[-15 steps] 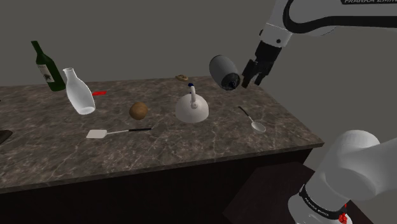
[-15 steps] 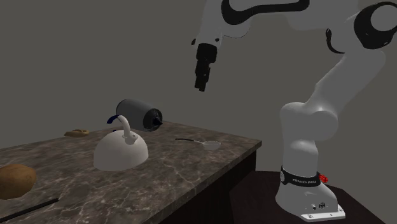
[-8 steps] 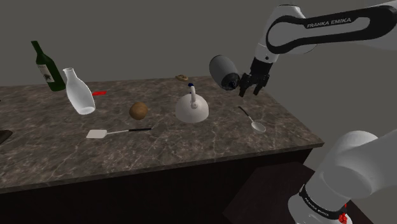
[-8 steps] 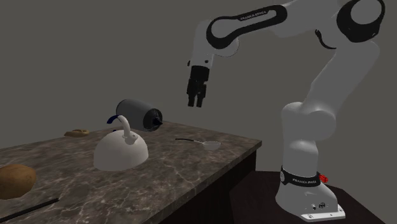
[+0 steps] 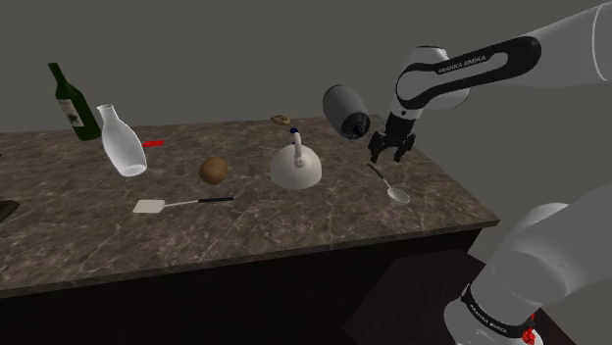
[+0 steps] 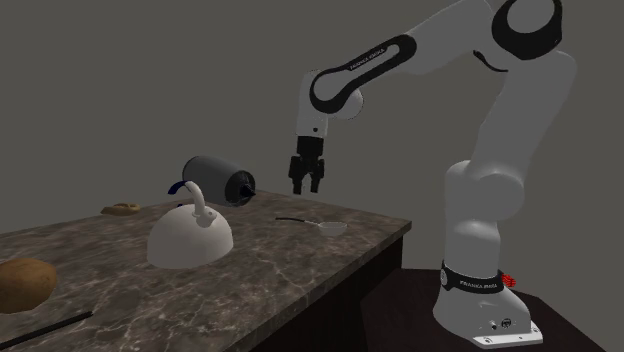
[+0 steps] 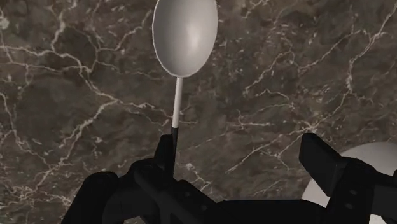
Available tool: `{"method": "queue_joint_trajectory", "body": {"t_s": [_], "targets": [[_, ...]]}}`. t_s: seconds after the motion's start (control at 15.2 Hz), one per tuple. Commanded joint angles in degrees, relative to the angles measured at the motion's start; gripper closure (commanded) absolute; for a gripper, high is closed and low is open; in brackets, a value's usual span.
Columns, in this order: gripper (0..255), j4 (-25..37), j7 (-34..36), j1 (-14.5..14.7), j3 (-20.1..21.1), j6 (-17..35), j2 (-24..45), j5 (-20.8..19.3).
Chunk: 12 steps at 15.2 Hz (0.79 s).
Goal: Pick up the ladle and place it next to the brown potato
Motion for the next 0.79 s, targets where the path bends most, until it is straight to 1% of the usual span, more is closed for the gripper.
{"method": "queue_joint_trajectory", "body": {"t_s": [0.0,0.26,0.73], "targets": [[0,-0.38,0.57,-0.9,-1.01,2.71,3.29,0.06],[0,-0.78,1.46,-2.54,-2.95,7.05,9.13,0.48],[0,-3.23,0.32,-1.87,-3.13,13.02,12.79,2.11]]}}
